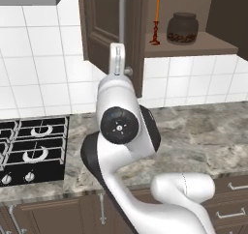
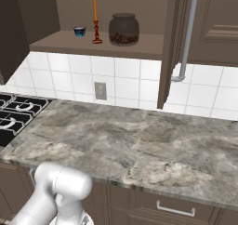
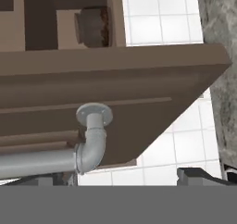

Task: Pick the jar and candle from the dining table and place them in the open cabinet. Close the cabinet after placing the objects.

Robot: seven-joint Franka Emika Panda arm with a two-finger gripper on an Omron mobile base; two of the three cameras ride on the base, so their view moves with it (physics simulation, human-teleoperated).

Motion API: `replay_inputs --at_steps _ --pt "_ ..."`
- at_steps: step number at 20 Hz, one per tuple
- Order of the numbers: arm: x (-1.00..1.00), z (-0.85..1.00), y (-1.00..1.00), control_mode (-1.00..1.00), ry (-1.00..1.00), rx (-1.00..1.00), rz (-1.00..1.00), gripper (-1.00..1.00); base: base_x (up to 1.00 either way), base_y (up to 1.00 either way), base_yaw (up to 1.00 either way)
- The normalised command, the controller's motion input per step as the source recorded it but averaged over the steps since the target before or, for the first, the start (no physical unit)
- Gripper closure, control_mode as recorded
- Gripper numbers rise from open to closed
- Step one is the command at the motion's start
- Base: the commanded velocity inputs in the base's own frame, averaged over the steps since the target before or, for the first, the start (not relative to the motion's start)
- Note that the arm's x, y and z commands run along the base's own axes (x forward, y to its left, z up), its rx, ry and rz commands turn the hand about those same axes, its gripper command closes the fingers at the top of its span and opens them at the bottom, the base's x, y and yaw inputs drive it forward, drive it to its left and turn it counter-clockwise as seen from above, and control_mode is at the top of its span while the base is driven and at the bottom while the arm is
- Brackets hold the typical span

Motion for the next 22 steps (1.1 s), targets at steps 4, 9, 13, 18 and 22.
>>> replay_inputs --at_steps 4,9,13,18,22 --pt "0.0 0.01 -0.39 -1.0 0.0 0.04 -0.13 -1.0 0.0 0.0 0.0" --pt "0.01 0.02 -0.43 -1.0 0.0 0.07 -0.13 -1.0 0.0 0.0 0.0" --pt "0.11 0.05 -0.41 -1.0 0.0 0.13 -0.13 -1.0 0.0 0.0 0.0" --pt "0.18 0.01 -0.4 -1.0 0.0 0.15 -0.11 -1.0 0.0 0.0 0.0" --pt "0.15 0.0 -0.43 -1.0 0.0 0.14 -0.08 -1.0 0.0 0.0 0.0"
